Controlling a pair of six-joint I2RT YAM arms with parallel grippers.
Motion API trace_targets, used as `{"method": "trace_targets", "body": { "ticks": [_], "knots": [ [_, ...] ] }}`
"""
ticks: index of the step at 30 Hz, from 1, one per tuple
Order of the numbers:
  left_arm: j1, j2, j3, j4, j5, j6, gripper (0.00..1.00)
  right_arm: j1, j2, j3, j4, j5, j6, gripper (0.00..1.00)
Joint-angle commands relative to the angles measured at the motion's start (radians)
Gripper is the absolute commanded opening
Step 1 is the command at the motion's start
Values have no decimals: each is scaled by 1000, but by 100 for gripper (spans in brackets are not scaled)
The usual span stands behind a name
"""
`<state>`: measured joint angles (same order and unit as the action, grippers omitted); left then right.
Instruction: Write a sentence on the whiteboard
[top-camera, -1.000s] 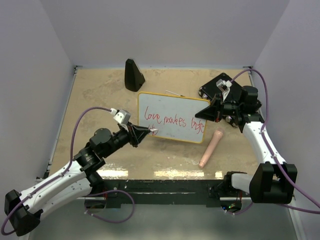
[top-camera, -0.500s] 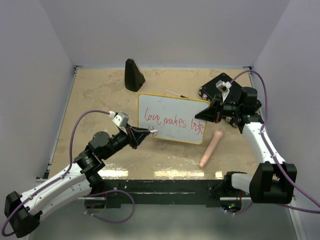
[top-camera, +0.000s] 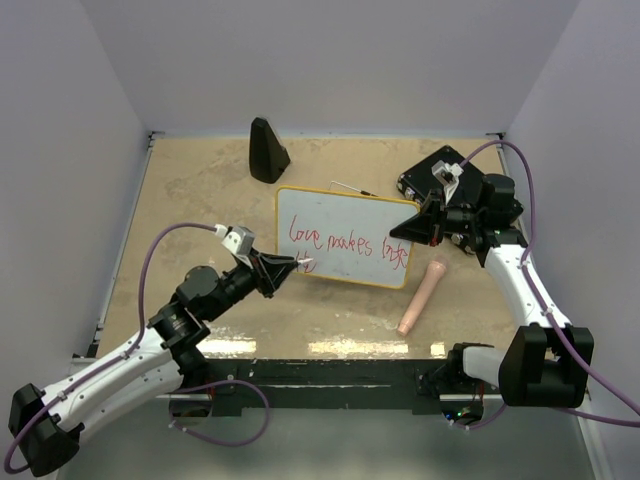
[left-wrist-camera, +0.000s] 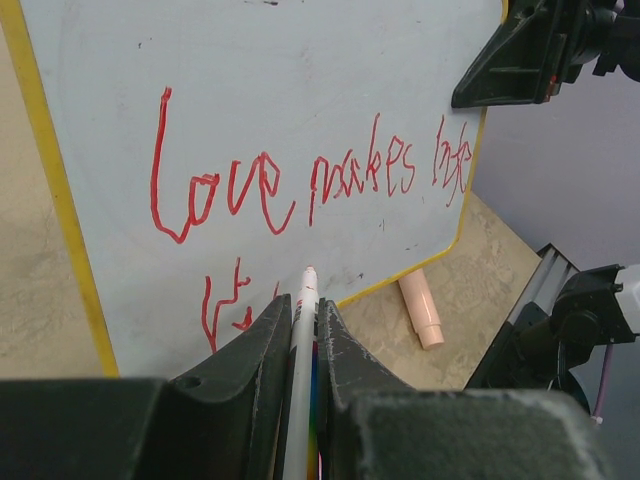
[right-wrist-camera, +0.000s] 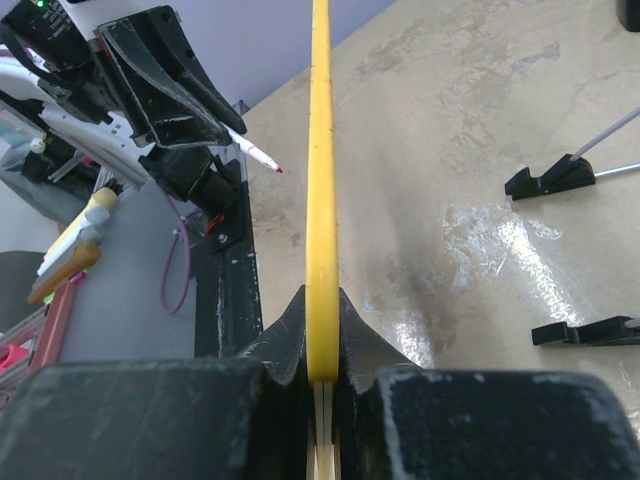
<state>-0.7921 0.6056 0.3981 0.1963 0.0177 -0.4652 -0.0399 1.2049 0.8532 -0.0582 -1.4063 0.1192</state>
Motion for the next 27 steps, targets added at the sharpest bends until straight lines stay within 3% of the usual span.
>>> {"method": "trace_targets", "body": {
  "ticks": [1, 27],
  "knots": [
    [7, 28, -8, 87, -15, -29, 0, -2, -5, 9, 52, -62, 7, 0],
    [5, 169, 51, 89, -12, -12, 0, -3, -27, 10, 52, -59, 10, 0]
  ]
}}
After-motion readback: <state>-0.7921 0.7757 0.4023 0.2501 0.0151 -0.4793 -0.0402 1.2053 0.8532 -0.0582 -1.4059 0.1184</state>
